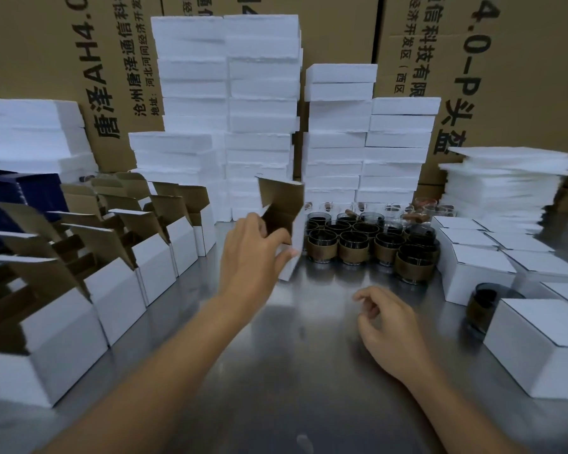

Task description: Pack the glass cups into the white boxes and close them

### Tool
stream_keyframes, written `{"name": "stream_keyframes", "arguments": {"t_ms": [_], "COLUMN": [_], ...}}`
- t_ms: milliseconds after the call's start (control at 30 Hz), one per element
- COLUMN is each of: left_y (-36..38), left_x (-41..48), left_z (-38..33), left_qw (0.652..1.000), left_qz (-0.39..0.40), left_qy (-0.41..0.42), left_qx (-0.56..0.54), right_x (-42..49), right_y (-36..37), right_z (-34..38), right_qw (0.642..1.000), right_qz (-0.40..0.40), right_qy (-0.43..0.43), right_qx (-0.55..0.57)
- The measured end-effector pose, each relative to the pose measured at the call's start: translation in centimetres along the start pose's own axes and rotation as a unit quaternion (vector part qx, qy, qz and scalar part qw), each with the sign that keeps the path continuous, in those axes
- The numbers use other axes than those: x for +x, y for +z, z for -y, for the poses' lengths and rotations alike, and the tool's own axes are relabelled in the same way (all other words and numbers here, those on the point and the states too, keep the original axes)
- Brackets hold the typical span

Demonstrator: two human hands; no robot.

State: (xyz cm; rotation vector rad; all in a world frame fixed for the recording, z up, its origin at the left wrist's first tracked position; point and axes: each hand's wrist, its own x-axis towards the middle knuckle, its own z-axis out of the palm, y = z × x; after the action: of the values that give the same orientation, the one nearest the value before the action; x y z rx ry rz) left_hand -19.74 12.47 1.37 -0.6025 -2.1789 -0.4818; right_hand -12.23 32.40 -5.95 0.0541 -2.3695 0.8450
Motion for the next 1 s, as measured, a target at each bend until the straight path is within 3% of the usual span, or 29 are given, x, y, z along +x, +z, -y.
{"name": "stream_keyframes", "arguments": {"t_ms": [167, 367, 467, 567, 633, 700, 767, 1000], "left_y": [-1.2, -0.7, 0.1, 0.9, 1.5, 2.2, 2.6, 2.9], "left_x": [-2.9, -4.5, -5.0, -5.2, -5.1, -5.2, -5.3, -5.6], "left_z": [-6.0, -8.8, -8.1, -6.6, -5.8, -5.0, -4.5, -4.3], "left_qw": [0.997, 0.992, 0.983, 0.939, 0.877, 0.818, 0.785, 0.785], "left_qz": [0.031, -0.005, -0.037, 0.036, 0.127, 0.195, 0.229, 0.234], "left_qy": [0.061, 0.111, 0.062, -0.061, -0.155, -0.192, -0.190, -0.205], "left_qx": [-0.045, -0.058, -0.168, -0.337, -0.437, -0.506, -0.544, -0.535], "right_x": [-0.4, -0.1, -0.1, 0.1, 0.1, -0.1, -0.3, -0.4], "right_y": [-0.5, -1.2, -1.3, -1.4, -1.5, -1.6, -1.5, -2.2], "right_z": [0.7, 0.7, 0.3, 0.0, 0.0, 0.1, 0.2, 0.4], "right_qw": [0.972, 0.957, 0.960, 0.953, 0.947, 0.946, 0.945, 0.945], "right_qz": [0.138, 0.094, 0.096, 0.120, 0.140, 0.148, 0.157, 0.173], "right_qy": [0.067, 0.101, 0.110, 0.123, 0.123, 0.115, 0.110, 0.125], "right_qx": [0.178, 0.256, 0.238, 0.248, 0.263, 0.264, 0.266, 0.248]}}
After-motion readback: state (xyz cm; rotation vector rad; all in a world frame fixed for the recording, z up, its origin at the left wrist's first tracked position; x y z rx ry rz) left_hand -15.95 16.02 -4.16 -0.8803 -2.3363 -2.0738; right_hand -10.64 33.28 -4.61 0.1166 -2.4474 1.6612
